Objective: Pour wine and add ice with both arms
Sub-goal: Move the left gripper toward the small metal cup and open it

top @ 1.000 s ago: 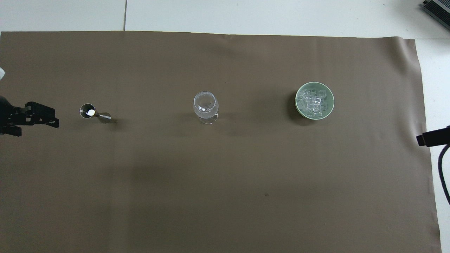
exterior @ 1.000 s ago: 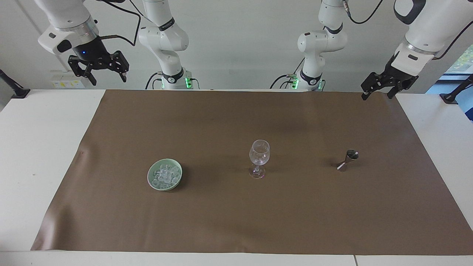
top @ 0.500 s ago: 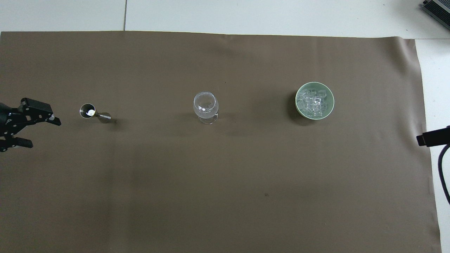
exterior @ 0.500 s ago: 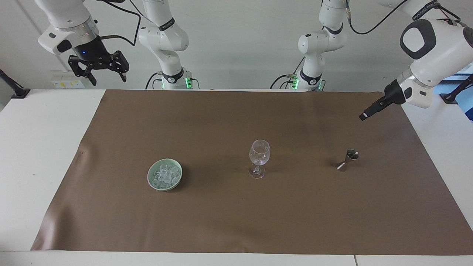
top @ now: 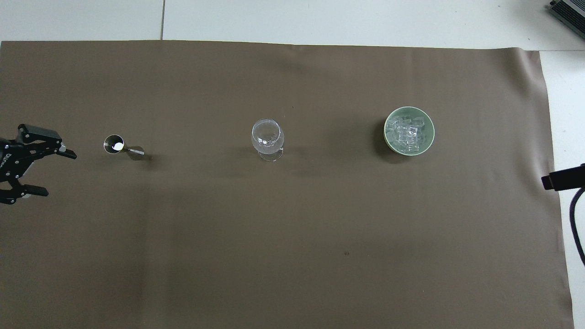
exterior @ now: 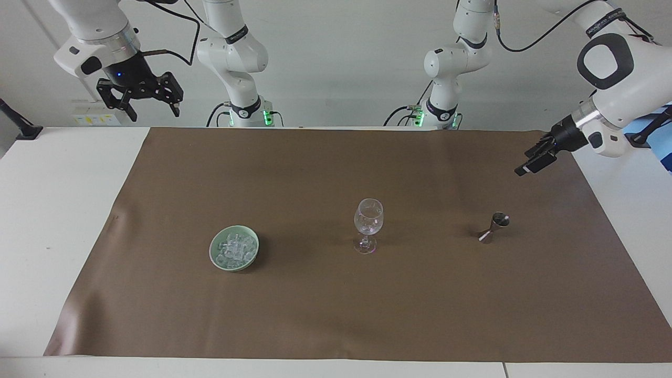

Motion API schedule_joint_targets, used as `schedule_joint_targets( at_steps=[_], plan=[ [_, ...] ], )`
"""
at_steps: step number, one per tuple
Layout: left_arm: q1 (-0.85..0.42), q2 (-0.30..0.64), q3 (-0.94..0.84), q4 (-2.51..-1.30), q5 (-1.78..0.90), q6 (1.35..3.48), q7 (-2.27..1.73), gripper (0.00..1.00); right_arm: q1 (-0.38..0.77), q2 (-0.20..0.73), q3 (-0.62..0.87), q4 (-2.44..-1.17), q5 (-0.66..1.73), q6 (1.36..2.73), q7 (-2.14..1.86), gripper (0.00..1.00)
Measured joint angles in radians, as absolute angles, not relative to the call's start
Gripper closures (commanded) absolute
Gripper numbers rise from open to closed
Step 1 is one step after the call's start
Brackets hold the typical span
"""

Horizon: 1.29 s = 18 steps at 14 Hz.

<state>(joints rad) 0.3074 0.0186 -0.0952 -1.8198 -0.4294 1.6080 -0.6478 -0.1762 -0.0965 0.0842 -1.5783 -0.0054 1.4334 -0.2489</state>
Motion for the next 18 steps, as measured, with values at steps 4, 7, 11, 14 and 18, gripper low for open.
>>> schedule_joint_targets(
  at_steps=[4,7,11,14,18],
  plan=[
    [0.350,0.083,-0.094,-1.834,-0.498,1.603,-0.649,0.00,-0.176,-0.096,0.084,-1.578,-0.005,1.433,-0.249,0.00],
    [0.381,0.121,-0.094,-1.848,-0.544,1.601,-0.655,0.00,-0.176,-0.096,0.084,-1.578,-0.005,1.433,-0.249,0.00],
    [0.447,0.202,-0.092,-1.855,-0.629,1.603,-0.679,0.00,-0.176,-0.096,0.084,-1.578,-0.005,1.433,-0.249,0.00],
    [0.500,0.226,-0.091,-1.856,-0.691,1.619,-0.712,0.00,-0.176,-0.096,0.084,-1.578,-0.005,1.433,-0.249,0.00],
    [0.515,0.255,-0.091,-1.885,-0.774,1.664,-0.789,0.00,-0.176,-0.096,0.084,-1.578,-0.005,1.433,-0.249,0.00]
  ],
)
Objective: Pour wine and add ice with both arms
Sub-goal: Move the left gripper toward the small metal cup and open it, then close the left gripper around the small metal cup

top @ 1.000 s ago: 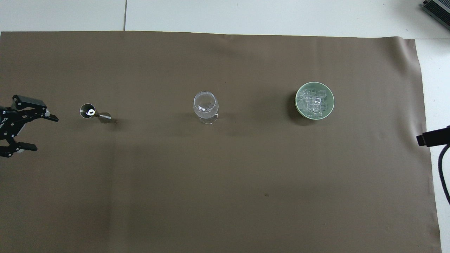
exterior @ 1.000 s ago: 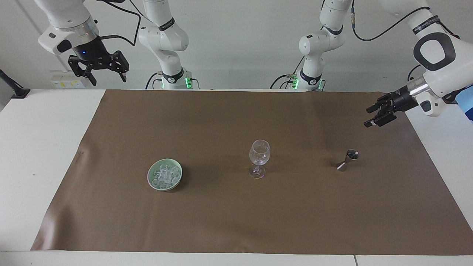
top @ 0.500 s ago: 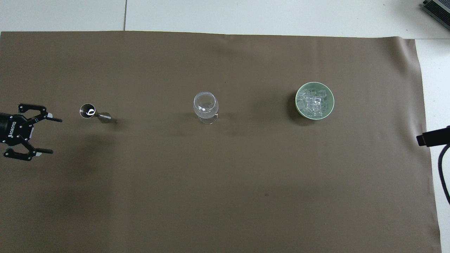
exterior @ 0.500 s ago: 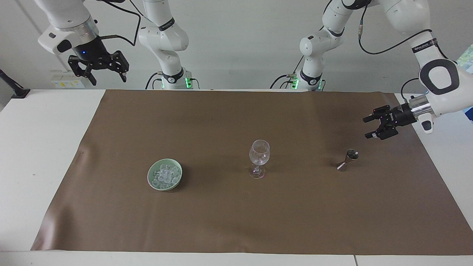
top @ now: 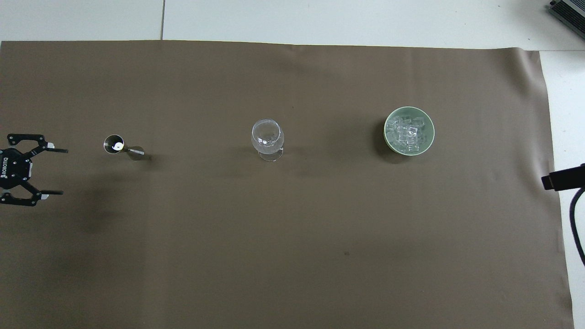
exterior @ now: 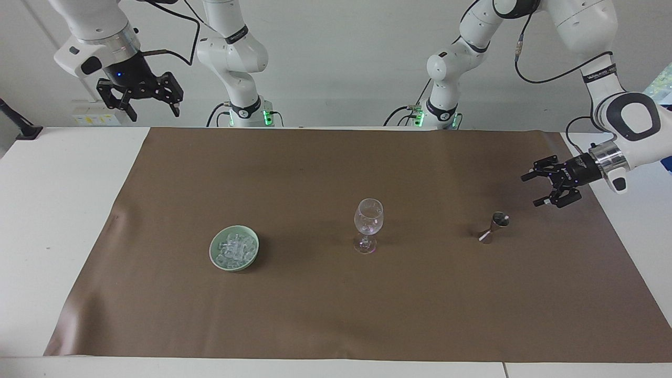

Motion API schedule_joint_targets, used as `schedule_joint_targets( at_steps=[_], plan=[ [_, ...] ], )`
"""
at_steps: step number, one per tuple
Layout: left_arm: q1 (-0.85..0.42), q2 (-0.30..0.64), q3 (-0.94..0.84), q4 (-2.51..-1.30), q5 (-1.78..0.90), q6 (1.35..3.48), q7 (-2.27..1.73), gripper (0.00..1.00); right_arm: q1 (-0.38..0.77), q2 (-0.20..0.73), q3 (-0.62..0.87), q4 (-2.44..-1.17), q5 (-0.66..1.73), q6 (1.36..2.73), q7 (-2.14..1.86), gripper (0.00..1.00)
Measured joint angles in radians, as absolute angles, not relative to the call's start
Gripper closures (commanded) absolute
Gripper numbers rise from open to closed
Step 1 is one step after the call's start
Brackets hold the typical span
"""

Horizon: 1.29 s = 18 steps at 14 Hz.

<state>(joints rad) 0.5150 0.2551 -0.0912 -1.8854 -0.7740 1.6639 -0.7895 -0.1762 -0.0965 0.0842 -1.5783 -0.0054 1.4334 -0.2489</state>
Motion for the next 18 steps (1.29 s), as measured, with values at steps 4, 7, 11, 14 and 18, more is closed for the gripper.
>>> schedule_joint_targets(
  at_steps=[4,7,11,14,18],
  plan=[
    [0.518,0.360,-0.093,-1.890,-0.826,1.702,-0.794,0.00,-0.176,-0.096,0.084,-1.578,-0.005,1.433,-0.249,0.00],
    [0.517,0.381,-0.098,-1.890,-0.854,1.713,-0.799,0.00,-0.176,-0.096,0.084,-1.578,-0.005,1.433,-0.249,0.00],
    [0.514,0.399,-0.105,-1.909,-0.902,1.740,-0.806,0.00,-0.176,-0.096,0.084,-1.578,-0.005,1.433,-0.249,0.00],
    [0.508,0.420,-0.109,-1.923,-0.971,1.752,-0.806,0.00,-0.176,-0.096,0.084,-1.578,-0.005,1.433,-0.249,0.00],
    [0.485,0.426,-0.113,-1.953,-1.052,1.789,-0.804,0.00,-0.176,-0.096,0.084,-1.578,-0.005,1.433,-0.249,0.00]
  ],
)
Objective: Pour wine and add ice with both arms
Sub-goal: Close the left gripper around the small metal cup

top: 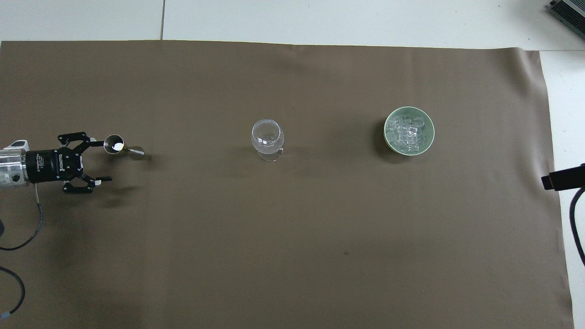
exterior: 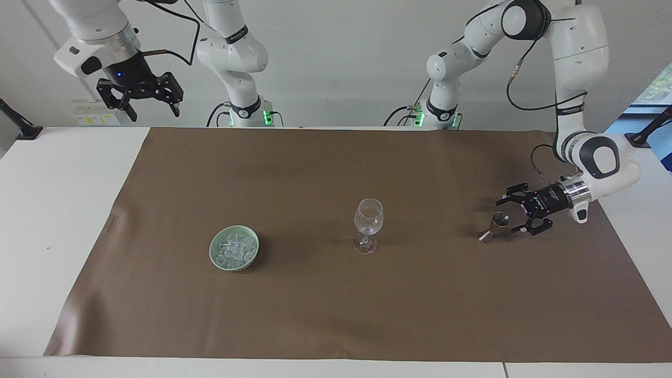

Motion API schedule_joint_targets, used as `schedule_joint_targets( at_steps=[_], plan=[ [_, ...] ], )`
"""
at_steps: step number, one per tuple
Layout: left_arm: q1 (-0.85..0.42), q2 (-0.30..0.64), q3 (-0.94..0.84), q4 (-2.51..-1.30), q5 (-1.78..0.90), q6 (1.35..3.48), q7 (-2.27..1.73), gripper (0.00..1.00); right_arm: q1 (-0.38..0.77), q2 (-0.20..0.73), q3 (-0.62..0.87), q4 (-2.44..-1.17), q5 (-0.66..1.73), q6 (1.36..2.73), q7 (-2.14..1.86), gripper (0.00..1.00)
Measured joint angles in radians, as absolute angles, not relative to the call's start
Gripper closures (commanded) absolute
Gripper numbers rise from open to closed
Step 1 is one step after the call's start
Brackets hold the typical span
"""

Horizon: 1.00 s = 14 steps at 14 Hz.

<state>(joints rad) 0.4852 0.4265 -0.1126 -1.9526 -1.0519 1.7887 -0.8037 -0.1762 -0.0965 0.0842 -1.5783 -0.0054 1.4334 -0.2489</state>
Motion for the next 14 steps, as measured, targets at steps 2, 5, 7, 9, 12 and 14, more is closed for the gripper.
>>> schedule_joint_targets(
  at_steps=[2,5,7,9,12,14],
  plan=[
    [0.474,0.430,-0.113,-1.963,-1.088,1.810,-0.803,0.00,-0.176,-0.096,0.084,-1.578,-0.005,1.433,-0.249,0.00],
    [0.466,0.437,-0.114,-1.968,-1.131,1.824,-0.798,0.00,-0.176,-0.096,0.084,-1.578,-0.005,1.433,-0.249,0.00],
    [0.458,0.440,-0.114,-1.968,-1.161,1.837,-0.788,0.00,-0.176,-0.096,0.084,-1.578,-0.005,1.433,-0.249,0.00],
    [0.447,0.443,-0.115,-1.968,-1.180,1.850,-0.786,0.00,-0.176,-0.096,0.084,-1.578,-0.005,1.433,-0.249,0.00],
    [0.437,0.448,-0.115,-1.969,-1.191,1.869,-0.785,0.00,-0.176,-0.096,0.084,-1.578,-0.005,1.433,-0.249,0.00],
    [0.431,0.451,-0.115,-1.972,-1.204,1.876,-0.785,0.00,-0.176,-0.096,0.084,-1.578,-0.005,1.433,-0.249,0.00]
  ],
)
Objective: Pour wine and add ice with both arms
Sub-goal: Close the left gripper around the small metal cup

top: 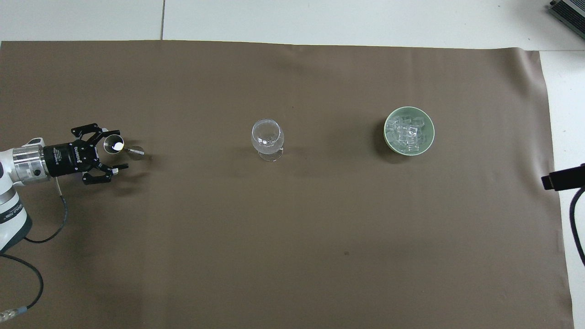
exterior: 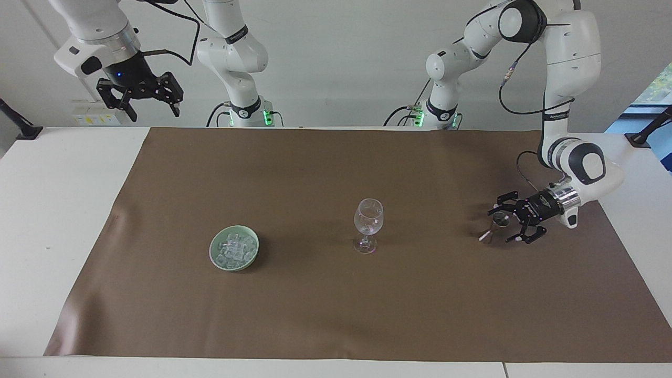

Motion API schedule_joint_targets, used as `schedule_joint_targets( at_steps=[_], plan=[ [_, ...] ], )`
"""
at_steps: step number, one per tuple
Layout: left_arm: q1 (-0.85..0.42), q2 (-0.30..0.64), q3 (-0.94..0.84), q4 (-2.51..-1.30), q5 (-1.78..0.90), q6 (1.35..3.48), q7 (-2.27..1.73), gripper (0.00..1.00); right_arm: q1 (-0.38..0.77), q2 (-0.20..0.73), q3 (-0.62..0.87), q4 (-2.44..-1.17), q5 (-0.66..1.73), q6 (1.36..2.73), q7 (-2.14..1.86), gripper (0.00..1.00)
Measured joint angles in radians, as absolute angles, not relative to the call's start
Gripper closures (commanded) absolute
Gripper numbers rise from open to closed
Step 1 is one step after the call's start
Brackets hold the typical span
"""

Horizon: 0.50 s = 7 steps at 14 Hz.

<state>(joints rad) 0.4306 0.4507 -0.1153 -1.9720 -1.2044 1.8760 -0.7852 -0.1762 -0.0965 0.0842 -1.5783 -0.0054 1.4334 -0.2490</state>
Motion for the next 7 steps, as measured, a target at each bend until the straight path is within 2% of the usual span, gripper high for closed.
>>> schedule_joint_targets(
  at_steps=[7],
  plan=[
    [0.423,0.451,-0.116,-1.981,-1.230,1.881,-0.785,0.00,-0.176,-0.096,0.084,-1.578,-0.005,1.433,-0.249,0.00]
  ],
)
